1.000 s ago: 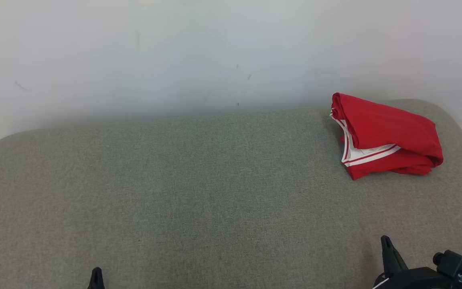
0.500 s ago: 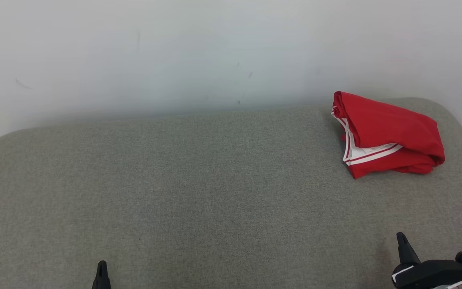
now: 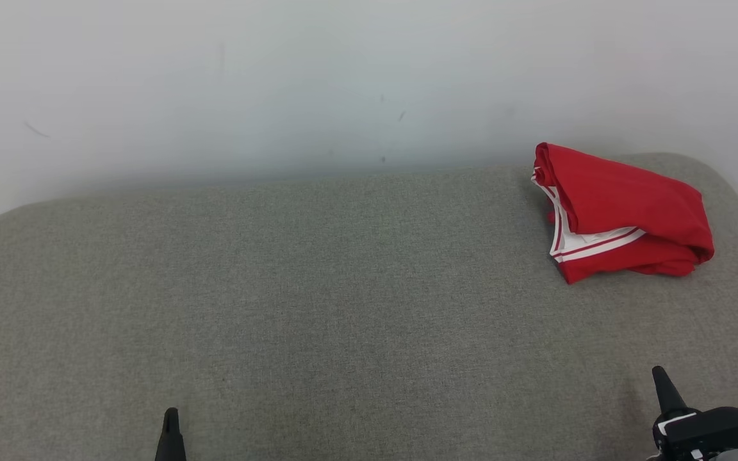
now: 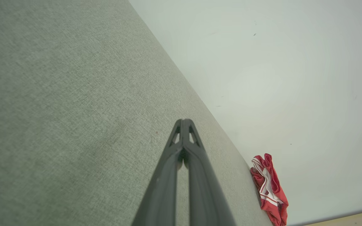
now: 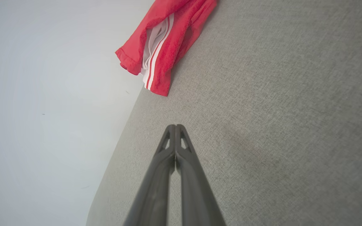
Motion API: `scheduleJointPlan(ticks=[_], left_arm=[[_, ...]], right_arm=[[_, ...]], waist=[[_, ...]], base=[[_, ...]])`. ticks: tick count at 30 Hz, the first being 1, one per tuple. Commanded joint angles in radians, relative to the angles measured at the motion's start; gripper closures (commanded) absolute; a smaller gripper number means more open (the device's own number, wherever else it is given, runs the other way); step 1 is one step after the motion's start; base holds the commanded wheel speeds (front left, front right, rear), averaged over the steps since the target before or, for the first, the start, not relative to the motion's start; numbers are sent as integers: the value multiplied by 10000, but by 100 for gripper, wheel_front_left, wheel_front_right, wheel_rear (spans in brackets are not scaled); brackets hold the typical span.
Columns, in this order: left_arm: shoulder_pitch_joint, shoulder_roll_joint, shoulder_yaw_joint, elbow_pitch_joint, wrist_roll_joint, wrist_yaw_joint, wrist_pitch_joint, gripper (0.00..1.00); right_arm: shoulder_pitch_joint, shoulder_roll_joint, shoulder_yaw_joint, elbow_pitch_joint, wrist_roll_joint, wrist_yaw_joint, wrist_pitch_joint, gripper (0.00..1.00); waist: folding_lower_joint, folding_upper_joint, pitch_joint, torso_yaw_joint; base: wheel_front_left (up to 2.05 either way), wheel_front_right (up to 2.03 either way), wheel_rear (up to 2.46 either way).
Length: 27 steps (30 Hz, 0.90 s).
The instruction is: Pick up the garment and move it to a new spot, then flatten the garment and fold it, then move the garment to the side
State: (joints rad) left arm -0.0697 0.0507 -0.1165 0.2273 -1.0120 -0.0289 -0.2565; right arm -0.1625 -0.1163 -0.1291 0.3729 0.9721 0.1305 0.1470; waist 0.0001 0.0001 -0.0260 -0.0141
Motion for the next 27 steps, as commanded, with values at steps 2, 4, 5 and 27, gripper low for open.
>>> scheduleJointPlan(ticks=[2, 4, 5, 27], left_arm=[[-269, 29, -78, -10, -385, -103, -40, 100], [-308, 28, -125, 23, -627, -148, -41, 100], [-325, 28, -148, 40, -730, -167, -42, 100], [-735, 16, -626, 369, -3076, -502, -54, 100]], right_arm=[[-293, -90, -181, -34, 363, 3, 158, 100], [-325, -98, -294, 4, 591, 3, 270, 100], [-349, -103, -350, 25, 705, 3, 329, 100], [-791, -178, -1445, 389, 2838, 3, 1453, 100]], waist=[[-1, -1, 10, 5], [-1, -1, 21, 9], [-1, -1, 26, 11], [-1, -1, 141, 56]], base=[[0, 0, 0], [0, 0, 0], [0, 0, 0], [0, 0, 0]])
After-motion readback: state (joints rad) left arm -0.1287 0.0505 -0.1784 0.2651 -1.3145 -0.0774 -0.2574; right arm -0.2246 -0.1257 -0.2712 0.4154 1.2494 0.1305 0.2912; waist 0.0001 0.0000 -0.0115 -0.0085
